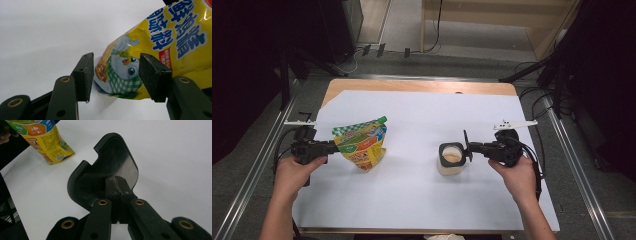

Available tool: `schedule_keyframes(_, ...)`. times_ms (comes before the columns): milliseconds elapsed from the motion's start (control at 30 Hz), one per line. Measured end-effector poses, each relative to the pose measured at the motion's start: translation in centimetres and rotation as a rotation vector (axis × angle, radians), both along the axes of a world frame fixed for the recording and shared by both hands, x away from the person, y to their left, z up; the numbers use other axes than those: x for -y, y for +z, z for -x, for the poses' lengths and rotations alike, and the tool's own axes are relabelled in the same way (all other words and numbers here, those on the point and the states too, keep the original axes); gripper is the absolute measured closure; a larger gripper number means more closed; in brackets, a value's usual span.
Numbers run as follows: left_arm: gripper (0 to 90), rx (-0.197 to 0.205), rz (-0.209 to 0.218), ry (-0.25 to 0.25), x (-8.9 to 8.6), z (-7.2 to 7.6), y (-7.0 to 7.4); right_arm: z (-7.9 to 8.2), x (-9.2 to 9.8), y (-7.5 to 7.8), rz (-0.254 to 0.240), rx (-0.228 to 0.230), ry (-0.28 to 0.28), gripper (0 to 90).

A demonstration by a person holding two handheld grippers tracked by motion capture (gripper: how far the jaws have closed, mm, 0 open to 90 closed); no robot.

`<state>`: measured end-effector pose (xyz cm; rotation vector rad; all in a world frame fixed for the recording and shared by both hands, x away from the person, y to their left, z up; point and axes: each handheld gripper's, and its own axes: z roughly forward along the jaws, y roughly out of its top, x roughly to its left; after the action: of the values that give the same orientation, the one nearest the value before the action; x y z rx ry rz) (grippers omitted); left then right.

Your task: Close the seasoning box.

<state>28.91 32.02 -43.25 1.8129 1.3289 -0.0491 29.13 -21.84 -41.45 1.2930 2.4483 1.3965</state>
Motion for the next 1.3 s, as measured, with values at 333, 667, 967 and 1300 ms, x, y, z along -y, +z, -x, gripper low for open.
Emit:
schedule_keyframes(333, 46.9, -0.007, -0.002, -0.002, 0.0, 0.0, -0.1, 0.3, -1.5, -0.3, 0.0, -0.002, 0.031, 90.0)
schedule_keyframes(667, 46.7, -0.009, -0.006, -0.005, 0.2, 0.0, -0.1, 0.4, -3.9, -2.0, 0.048, -0.034, 0.1, 90.0)
schedule_keyframes(967, 46.6, -0.008, -0.013, -0.004, 0.2, 0.0, -0.1, 0.5, -4.0, -2.1, 0.045, -0.027, 0.1, 90.0)
schedule_keyframes(1300, 46.6, -0.007, -0.012, -0.002, 0.3, -0.1, -0.3, 0.6, -4.0, -1.9, 0.02, -0.02, 0.105, 86.2)
